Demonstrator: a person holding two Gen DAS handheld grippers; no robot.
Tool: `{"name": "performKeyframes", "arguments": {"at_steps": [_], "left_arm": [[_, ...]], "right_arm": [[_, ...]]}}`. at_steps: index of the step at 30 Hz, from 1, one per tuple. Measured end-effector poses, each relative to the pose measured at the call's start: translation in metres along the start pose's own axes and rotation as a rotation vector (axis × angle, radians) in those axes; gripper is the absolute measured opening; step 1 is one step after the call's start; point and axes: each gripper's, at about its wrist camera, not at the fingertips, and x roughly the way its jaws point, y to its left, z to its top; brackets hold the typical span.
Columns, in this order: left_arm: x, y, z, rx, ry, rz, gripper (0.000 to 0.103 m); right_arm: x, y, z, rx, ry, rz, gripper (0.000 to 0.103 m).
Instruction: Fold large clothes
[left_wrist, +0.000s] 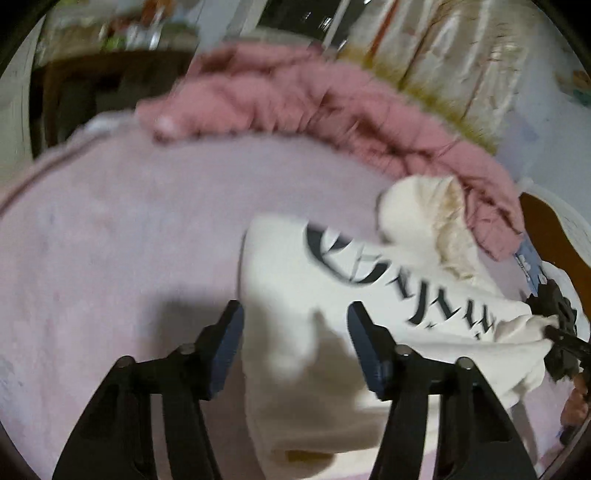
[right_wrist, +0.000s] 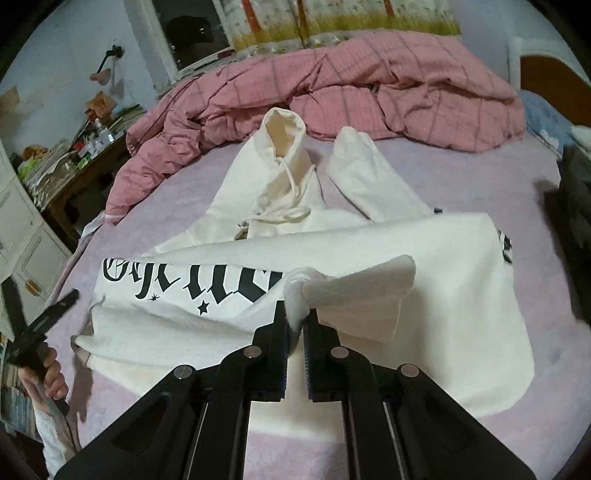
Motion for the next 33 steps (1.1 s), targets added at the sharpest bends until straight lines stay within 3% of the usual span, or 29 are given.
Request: {"name": "performKeyframes", "arguments": {"at_steps": [3,4,9,11,12,13,16,18,20,22,25,27,29,33], "left_arm": [[0.002,0.0,-0.007,0.036,0.05,0.047,0.052],[-0.003,0.0,-0.011,0.047,0.029,0.048,0.051],[-0.059,0.011,-0.061,0.045,-0.072,-0.092,0.053],[-0.065,0.013,-0.076,0.076,-0.063,-0.096,0.053],[-0.066,0.011,-0.082,0.102,-0.055,-0.081,0.053],[-0.065,0.008,-0.087,0.125,-0.042,-0.059,0.053],[-0.053,0.001,-0.087,0.148,0.001,-0.019,0.053],[-0.047,-0.002,-0.084,0.144,0.006,-0.01,0.053],[-0.046,-0.002,-0.08,0.124,-0.027,0.04,0.055],[-0.048,-0.007,-0.081,0.133,-0.082,0.105,0.054],[-0.051,-0.021,-0.086,0.21,-0.115,0.121,0.052],[-0.051,-0.027,-0.086,0.236,-0.131,0.107,0.052],[-0.055,-0.032,-0.084,0.249,-0.163,0.097,0.049],[-0.068,-0.039,-0.085,0.242,-0.275,0.126,0.02]], "right_arm": [[-0.01,0.024,0.016,-0.081,-0.07,-0.032,0.006],[-0.018,0.036,0.023,-0.103,-0.097,-0.034,0.006],[-0.088,0.056,0.038,-0.16,-0.317,0.095,0.006],[-0.103,0.046,0.022,-0.164,-0.39,0.142,0.006],[-0.101,0.042,0.011,-0.182,-0.393,0.126,0.006],[-0.093,0.038,-0.001,-0.202,-0.372,0.085,0.006],[-0.027,0.012,-0.041,-0.2,-0.15,-0.083,0.006],[0.01,-0.008,-0.057,-0.142,-0.018,-0.094,0.006],[0.031,-0.025,-0.069,-0.067,0.047,-0.035,0.006],[0.03,-0.03,-0.071,-0.037,0.035,-0.007,0.007],[0.029,-0.033,-0.069,-0.02,0.037,0.021,0.009],[0.031,-0.039,-0.067,0.001,0.062,0.041,0.014],[0.03,-0.048,-0.068,0.025,0.062,0.051,0.029],[0.015,-0.061,-0.063,0.062,0.026,0.077,0.044]]}}
